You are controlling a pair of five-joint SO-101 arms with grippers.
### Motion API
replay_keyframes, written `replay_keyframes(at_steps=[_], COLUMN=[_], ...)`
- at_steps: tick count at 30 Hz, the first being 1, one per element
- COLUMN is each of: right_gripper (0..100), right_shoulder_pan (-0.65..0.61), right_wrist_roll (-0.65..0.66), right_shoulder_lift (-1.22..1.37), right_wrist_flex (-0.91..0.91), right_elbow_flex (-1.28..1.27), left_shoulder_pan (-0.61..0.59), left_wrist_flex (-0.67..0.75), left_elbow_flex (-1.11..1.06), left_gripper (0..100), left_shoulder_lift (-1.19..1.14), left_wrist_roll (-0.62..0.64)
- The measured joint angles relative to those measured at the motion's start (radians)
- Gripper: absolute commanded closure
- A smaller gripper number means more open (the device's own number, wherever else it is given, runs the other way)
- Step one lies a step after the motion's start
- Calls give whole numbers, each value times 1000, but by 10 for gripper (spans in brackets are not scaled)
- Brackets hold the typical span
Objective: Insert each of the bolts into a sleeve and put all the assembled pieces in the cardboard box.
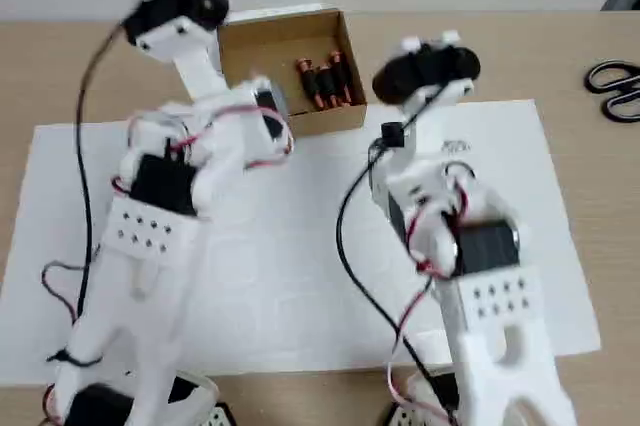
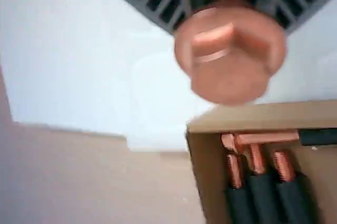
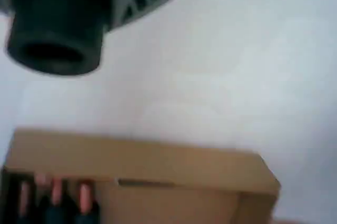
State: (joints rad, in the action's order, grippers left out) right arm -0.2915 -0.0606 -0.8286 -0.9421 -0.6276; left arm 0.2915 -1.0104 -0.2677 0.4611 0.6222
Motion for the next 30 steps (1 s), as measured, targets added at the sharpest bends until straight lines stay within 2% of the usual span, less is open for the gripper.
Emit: replay_keyframes(at_steps=[6, 9, 12, 16, 19, 22, 30], right_gripper=[995, 995, 995, 995, 995, 995, 995], right_shoulder_pan=[-25, -60, -135, -178, -178, -173, -68], right_wrist_roll=[5, 51, 127, 152, 157, 157, 157], right_shoulder_lift=[-273, -391, -512, -689, -821, -944, -957], right_wrist_flex=[152, 232, 301, 397, 425, 431, 525], right_elbow_flex=[-304, -466, -623, -770, -872, -936, -1008], left_shoulder_pan=[29, 58, 81, 132, 189, 195, 242], left_wrist_flex=[281, 417, 497, 543, 554, 555, 552], left_elbow_flex=[-305, -434, -514, -540, -546, -545, -493], left_gripper=[994, 994, 994, 994, 994, 994, 994], left_shoulder_lift=[261, 338, 358, 362, 371, 371, 371], left_wrist_roll=[-138, -155, -158, -175, -233, -293, -322])
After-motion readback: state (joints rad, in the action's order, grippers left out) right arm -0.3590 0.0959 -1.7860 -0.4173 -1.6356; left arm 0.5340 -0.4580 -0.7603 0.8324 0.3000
